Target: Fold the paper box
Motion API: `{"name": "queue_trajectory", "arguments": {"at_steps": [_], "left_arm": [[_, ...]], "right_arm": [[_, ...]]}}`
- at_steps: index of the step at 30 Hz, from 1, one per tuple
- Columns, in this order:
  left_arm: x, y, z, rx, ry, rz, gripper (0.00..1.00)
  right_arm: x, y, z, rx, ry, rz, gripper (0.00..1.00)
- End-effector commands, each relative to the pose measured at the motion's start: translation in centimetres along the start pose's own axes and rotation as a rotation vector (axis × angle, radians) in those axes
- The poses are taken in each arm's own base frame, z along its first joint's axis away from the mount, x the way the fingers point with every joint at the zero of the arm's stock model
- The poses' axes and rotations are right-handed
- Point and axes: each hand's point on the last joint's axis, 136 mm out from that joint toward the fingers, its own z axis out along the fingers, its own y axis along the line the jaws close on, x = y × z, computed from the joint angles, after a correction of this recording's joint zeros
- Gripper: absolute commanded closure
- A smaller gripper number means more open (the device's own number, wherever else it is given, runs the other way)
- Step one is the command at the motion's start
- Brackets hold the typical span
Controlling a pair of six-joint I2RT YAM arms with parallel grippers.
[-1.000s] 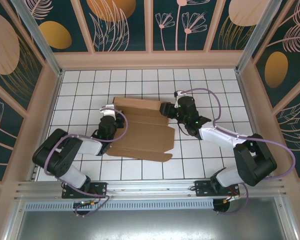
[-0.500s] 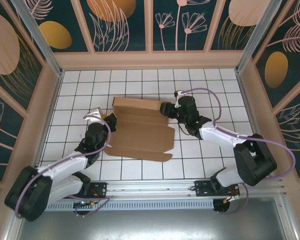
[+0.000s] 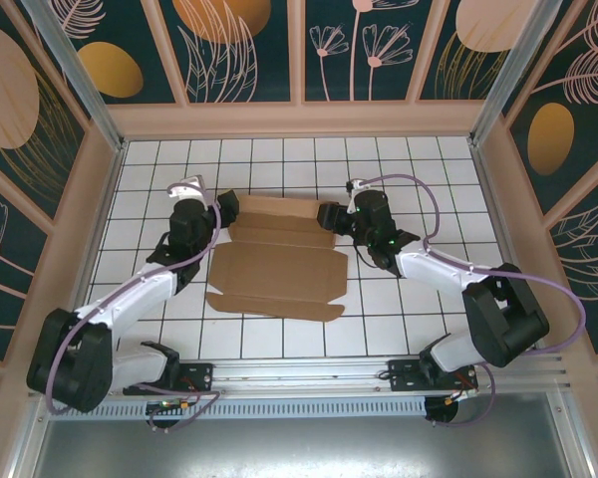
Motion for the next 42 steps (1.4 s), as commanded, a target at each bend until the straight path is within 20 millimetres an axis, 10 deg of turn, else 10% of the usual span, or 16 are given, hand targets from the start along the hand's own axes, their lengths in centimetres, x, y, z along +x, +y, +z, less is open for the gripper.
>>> {"name": "queue_trajectory", "arguments": {"at_steps": [1, 12, 30, 38, 42], "left_arm": [[1.5, -0.1, 0.9, 0.021, 0.062, -0.013, 0.22], [7.2, 2.7, 1.6, -0.035, 0.158, -0.155, 0.39], [-1.7, 1.5, -1.6, -0.099, 0.071, -0.004, 0.19], [-5.2, -1.8, -4.5, 0.082, 0.004, -0.122, 0.2], [-4.8, -3.9, -4.7, 0.201, 0.081, -0.199, 0.01]], "right_arm": [[3.8, -2.5, 0.5, 0.093, 0.135, -0.021, 0.44], [3.3, -2.3, -0.1, 0.098, 0.133, -0.037, 0.42], [-3.5, 0.1, -4.7, 0.1, 0.032, -0.184, 0.24], [-4.4, 3.9, -5.2, -0.043, 0.076, -0.275, 0.74], [-3.3, 4.6, -3.9, -0.045, 0.143, -0.305, 1.0]]}}
